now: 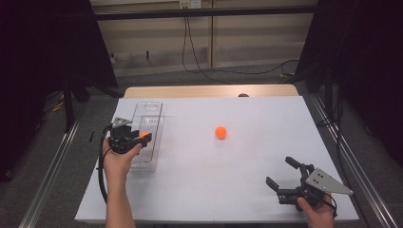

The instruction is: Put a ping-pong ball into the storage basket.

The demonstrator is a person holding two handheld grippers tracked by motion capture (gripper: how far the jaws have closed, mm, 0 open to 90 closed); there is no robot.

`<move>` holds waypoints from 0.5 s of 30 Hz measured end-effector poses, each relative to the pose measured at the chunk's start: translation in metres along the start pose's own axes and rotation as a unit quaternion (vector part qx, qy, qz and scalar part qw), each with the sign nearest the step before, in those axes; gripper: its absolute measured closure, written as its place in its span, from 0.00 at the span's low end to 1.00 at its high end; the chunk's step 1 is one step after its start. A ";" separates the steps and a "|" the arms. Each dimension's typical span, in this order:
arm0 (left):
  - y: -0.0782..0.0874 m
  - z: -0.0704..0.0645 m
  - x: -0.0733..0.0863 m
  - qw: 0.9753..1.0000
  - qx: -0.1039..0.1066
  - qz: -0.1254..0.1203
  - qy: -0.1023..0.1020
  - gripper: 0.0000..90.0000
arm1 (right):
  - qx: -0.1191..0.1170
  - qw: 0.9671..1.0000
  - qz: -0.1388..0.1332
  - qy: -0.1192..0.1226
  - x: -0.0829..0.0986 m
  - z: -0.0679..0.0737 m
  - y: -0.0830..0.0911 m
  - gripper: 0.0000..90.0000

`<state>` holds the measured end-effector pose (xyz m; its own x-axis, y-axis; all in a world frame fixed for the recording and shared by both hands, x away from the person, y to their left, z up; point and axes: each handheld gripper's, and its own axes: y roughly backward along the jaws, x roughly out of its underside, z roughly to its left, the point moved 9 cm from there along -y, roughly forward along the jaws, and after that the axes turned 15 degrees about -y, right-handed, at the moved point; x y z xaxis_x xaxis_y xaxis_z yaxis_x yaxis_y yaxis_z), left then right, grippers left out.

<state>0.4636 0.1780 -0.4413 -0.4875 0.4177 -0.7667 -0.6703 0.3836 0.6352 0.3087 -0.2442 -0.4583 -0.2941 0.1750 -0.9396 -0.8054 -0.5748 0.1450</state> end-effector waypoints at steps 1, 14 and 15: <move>0.000 0.000 0.000 1.000 0.001 -0.001 0.000 0.46 | 0.000 1.000 0.000 0.000 0.000 0.000 0.000 0.02; 0.001 -0.010 -0.009 1.000 0.011 -0.009 0.001 0.33 | 0.000 1.000 0.001 0.001 0.000 0.000 0.000 0.02; 0.002 -0.011 -0.011 1.000 0.013 -0.012 -0.002 0.33 | -0.001 1.000 0.001 0.001 0.000 0.000 0.000 0.02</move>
<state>0.4614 0.1653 -0.4330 -0.4701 0.4111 -0.7810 -0.6666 0.4146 0.6194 0.3085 -0.2440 -0.4584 -0.2949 0.1732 -0.9397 -0.8043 -0.5760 0.1463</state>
